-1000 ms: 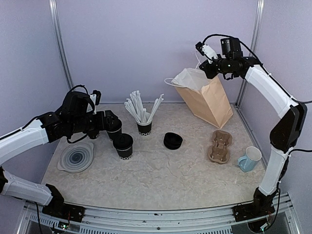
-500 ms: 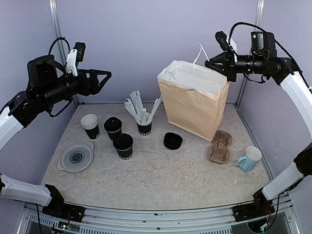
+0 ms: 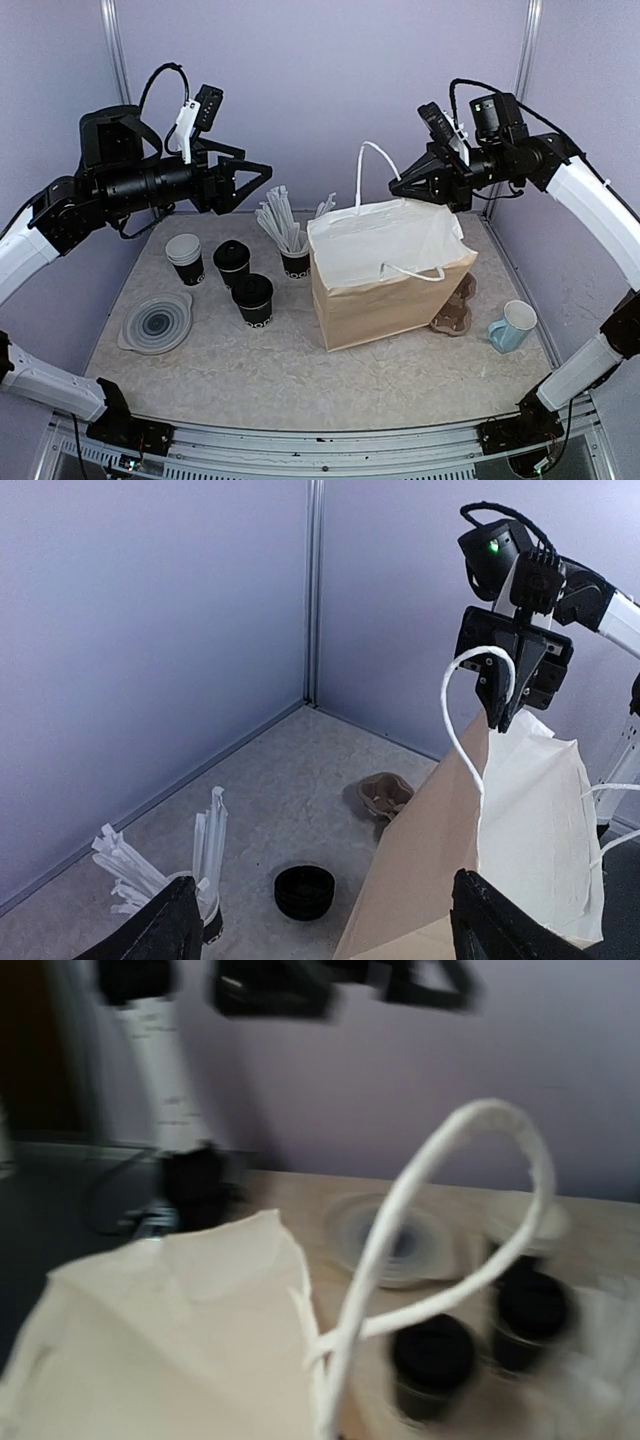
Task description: Pack the takeout coffee
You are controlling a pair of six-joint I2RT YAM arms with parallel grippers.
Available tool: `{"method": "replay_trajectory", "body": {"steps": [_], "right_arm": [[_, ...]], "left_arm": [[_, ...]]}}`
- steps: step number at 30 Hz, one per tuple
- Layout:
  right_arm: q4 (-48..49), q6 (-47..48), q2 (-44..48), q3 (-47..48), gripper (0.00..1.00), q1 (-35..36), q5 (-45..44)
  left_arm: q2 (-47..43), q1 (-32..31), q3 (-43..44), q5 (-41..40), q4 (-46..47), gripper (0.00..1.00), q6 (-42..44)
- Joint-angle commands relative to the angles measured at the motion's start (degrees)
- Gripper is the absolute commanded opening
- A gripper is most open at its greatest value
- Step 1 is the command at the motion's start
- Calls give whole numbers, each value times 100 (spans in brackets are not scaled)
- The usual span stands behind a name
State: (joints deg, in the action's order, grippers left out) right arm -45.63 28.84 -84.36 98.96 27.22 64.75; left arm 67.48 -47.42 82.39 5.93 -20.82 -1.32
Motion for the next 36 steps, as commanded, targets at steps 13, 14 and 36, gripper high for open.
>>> {"method": "replay_trajectory", "body": {"steps": [13,14,36], "right_arm": [[-440,184,-1157,297,0,1474,591],[-484,218,-1206,333,0,1532,599],[-832,680,-2064,1034,22,1130,-665]], "left_arm": [[-703,-25,-826,171,-398,90,185],[-722,-22,-836,255,-440,91,270],[659,115,-1289,1187,683,93,447]]}}
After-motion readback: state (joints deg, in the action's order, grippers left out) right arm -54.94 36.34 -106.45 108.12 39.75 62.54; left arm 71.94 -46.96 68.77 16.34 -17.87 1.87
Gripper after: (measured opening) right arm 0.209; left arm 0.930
